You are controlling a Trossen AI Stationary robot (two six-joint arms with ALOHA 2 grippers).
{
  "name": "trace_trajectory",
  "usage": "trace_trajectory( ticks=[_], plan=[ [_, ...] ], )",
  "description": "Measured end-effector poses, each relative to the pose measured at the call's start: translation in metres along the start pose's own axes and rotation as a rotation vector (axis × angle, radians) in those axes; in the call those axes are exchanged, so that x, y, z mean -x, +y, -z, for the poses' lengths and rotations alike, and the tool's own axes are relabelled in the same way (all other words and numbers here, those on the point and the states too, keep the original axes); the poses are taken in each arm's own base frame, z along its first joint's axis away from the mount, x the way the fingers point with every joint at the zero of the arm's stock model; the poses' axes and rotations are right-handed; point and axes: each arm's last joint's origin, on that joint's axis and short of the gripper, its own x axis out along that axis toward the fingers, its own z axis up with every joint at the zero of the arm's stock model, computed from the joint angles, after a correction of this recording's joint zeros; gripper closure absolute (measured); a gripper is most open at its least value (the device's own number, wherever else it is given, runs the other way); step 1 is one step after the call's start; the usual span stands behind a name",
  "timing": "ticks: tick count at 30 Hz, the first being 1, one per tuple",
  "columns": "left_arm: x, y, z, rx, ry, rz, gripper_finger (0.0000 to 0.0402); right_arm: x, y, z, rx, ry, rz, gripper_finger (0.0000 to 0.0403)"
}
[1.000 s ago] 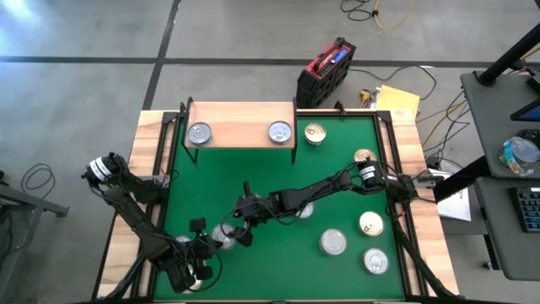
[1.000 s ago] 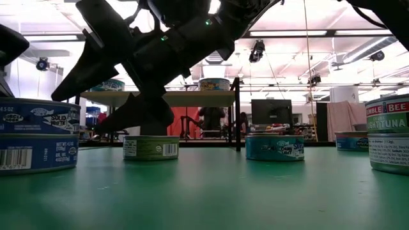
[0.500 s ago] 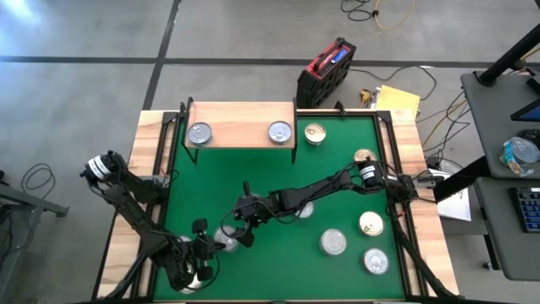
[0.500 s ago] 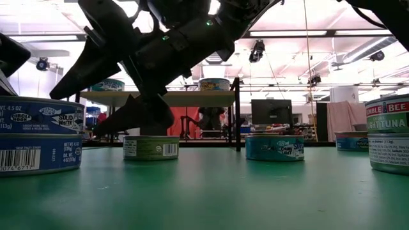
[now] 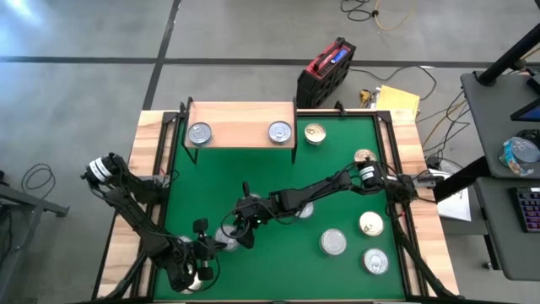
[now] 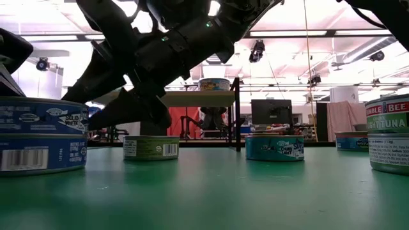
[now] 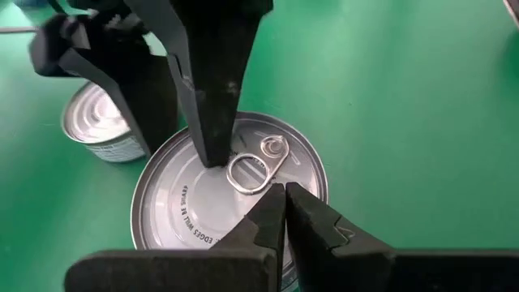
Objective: Stack canned seafood by type on shelf
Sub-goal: Put the middle left dark blue tuna can on the shelf
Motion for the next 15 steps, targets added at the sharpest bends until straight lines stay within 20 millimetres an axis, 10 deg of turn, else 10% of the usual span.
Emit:
trace_trajectory(
  ticks=[8,15],
  plan=[
    [0.0001,-0.0002,-0.0024,-0.02,-0.04,-0.031,0.0402,-0.0006,-0.0006,-0.0032,0.051,-0.025,0.016,0.0377],
    [0.0037,-0.0008,-0.0083,-0.062,-0.036,-0.064,0.0402,0.0001,0.0029,-0.005,0.103,0.001,0.008,0.0394]
  ],
)
